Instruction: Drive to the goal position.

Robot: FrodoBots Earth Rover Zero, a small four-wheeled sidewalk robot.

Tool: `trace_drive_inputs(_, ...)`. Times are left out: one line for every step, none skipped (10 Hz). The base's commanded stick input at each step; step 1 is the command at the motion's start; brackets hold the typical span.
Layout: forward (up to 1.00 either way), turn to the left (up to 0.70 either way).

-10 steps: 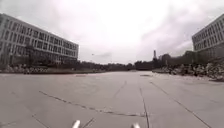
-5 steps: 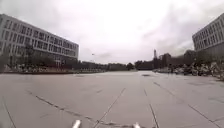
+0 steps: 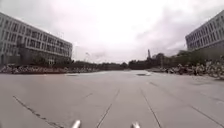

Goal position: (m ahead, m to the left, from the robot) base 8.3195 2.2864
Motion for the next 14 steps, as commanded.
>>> trace_drive_inputs(0.7, 0.0)
trace_drive_inputs(0.7, 0.0)
trace_drive_inputs(0.7, 0.0)
trace_drive_inputs(0.7, 0.0)
trace_drive_inputs(0.7, 0.0)
trace_drive_inputs(0.7, 0.0)
trace_drive_inputs(0.7, 0.0)
trace_drive_inputs(0.7, 0.0)
trace_drive_inputs(0.7, 0.0)
trace_drive_inputs(0.7, 0.0)
trace_drive_inputs(0.7, 0.0)
trace_drive_inputs(0.7, 0.0)
trace_drive_inputs(0.7, 0.0)
trace_drive_inputs(0.7, 0.0)
